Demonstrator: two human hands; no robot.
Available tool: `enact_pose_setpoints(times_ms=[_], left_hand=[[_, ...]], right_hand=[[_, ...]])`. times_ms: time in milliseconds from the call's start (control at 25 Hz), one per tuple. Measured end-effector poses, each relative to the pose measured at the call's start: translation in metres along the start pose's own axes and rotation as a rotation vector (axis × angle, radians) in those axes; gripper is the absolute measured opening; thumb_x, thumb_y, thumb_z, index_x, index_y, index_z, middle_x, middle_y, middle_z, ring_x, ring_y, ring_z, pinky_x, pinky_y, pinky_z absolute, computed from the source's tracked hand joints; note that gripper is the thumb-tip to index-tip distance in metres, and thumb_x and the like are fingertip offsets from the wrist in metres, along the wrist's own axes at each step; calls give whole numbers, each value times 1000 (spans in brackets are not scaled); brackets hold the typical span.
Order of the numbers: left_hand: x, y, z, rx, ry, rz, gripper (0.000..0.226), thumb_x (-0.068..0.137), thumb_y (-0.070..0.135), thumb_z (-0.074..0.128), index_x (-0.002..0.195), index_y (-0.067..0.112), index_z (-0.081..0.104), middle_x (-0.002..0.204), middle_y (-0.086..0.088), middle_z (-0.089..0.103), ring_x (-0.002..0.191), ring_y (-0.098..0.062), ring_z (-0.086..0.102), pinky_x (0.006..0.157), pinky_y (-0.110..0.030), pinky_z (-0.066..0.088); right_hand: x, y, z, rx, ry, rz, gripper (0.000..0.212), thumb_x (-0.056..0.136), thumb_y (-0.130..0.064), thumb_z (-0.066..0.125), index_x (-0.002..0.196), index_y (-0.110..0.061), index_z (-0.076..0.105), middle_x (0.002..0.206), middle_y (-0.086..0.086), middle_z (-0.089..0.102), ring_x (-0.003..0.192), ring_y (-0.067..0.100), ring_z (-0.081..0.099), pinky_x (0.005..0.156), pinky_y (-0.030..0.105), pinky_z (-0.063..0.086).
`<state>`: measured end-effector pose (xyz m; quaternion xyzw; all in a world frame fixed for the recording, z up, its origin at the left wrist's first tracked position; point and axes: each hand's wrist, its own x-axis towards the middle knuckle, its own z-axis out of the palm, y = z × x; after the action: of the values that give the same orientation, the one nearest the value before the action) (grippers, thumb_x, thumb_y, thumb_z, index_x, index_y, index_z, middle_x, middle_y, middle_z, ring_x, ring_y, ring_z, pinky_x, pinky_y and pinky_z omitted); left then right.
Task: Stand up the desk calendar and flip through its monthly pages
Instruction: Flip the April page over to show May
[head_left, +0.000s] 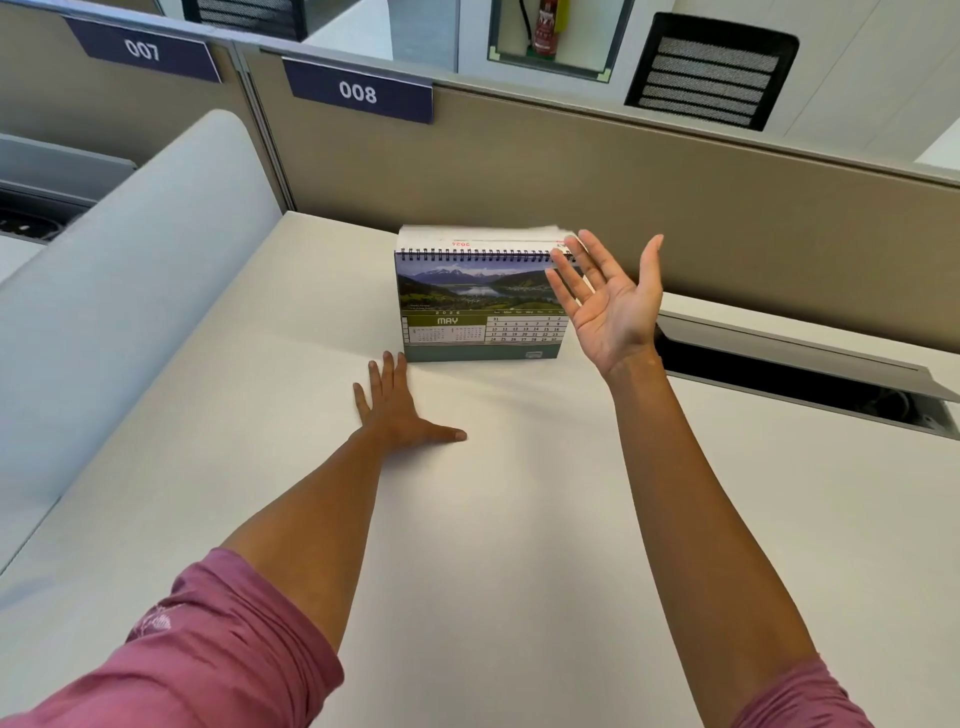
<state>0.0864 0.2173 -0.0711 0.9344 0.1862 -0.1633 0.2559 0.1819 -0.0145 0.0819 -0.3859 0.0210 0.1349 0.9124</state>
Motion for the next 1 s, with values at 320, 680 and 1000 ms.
enact_pose_setpoints(times_ms=[320,680,1000], left_hand=[[3,-1,0,-2,-12,-8,163,36,91,68,153,21,-22,162,1,-28,147,-24,-29,115,-53,-17],[2,-1,0,-8,-8,-4,165,30,94,62,153,22,-21,162,1,-27,147,-24,-28,114,-52,-18],[1,0,-1,-6,-7,-1,162,37,88,70,154,21,-19,162,0,-26,148,-24,-27,115,-52,-17]], right_hand=[[8,43,-45,-519,477,-97,29,100,-21,52,127,-11,56,132,7,59,117,24,60,87,25,54],[4,73,-64,-944,409,98,57,94,-29,61,145,-20,36,154,6,39,138,29,40,109,45,38],[-9,79,-65,-989,358,27,58,92,-16,64,144,-21,40,153,6,40,139,29,39,108,47,40]])
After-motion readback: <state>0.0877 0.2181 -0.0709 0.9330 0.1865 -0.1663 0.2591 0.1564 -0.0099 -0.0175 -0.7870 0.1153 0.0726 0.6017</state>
